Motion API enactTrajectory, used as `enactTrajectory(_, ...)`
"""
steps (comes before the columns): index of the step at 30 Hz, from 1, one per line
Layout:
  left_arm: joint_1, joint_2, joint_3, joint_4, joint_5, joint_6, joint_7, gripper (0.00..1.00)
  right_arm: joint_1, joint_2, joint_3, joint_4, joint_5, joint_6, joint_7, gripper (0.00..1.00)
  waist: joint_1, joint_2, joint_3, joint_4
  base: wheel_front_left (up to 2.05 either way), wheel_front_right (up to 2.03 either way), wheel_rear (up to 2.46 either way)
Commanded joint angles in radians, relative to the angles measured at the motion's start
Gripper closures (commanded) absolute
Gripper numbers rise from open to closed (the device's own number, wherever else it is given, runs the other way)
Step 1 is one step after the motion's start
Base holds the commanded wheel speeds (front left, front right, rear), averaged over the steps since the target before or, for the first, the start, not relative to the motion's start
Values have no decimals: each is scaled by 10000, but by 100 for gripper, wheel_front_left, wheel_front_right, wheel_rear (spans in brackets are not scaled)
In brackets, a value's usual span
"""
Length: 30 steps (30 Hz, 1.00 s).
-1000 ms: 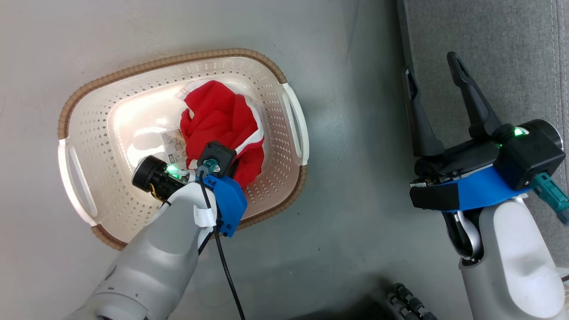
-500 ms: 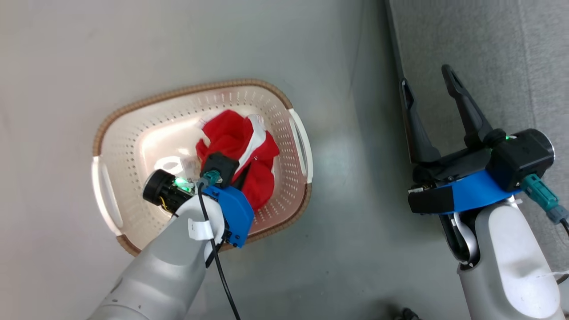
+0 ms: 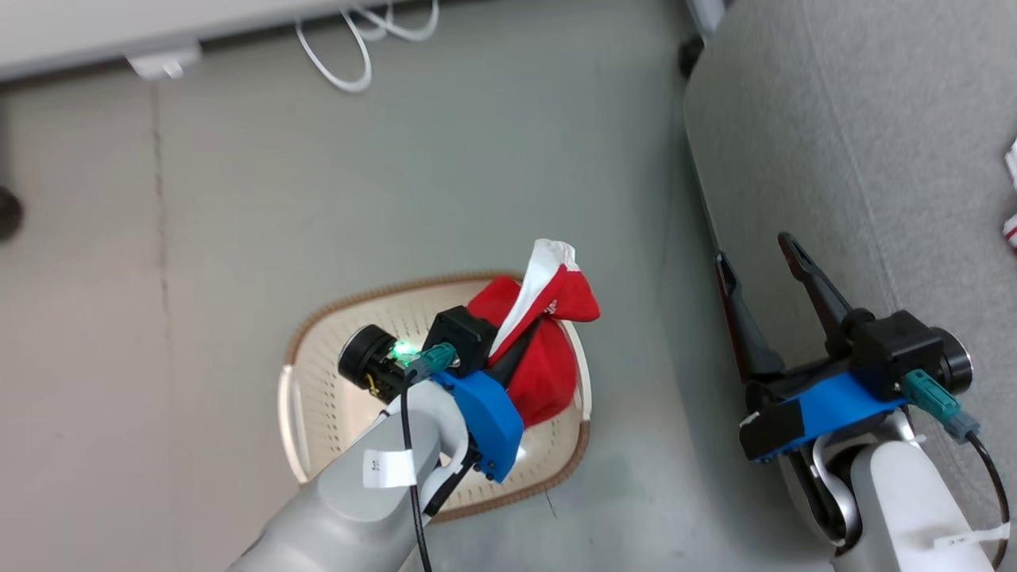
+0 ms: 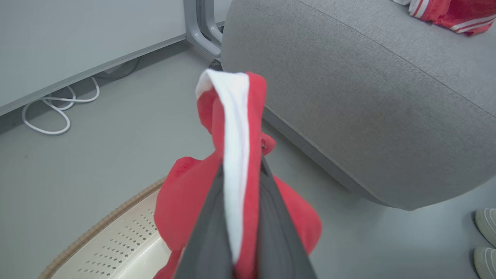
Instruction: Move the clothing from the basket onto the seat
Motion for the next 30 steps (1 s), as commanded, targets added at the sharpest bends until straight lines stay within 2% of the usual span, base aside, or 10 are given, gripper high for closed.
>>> enactTrajectory(1,-9,-8,-64,-226,-60,-39,-48,100,240,-100,-52,8,61,1,43,0,2,-1,-1232,524,0,0,0)
enactTrajectory(14,-138,-7,-458,-1616,-325,-42,-49,100,1564,-24,43,189,399,1,470,0,2,-1,-3504,1213,0,0,0)
enactTrajectory(22,-702,-4,-1170,-2070,-875,-42,-50,100,1944,39,267,183,526,1,635,0,2,-1,-4119,1374,0,0,0)
enactTrajectory(30,-1534,-4,-1835,-2337,-1689,-41,-48,100,2118,92,458,201,563,1,705,0,2,-1,-4284,1414,0,0,0)
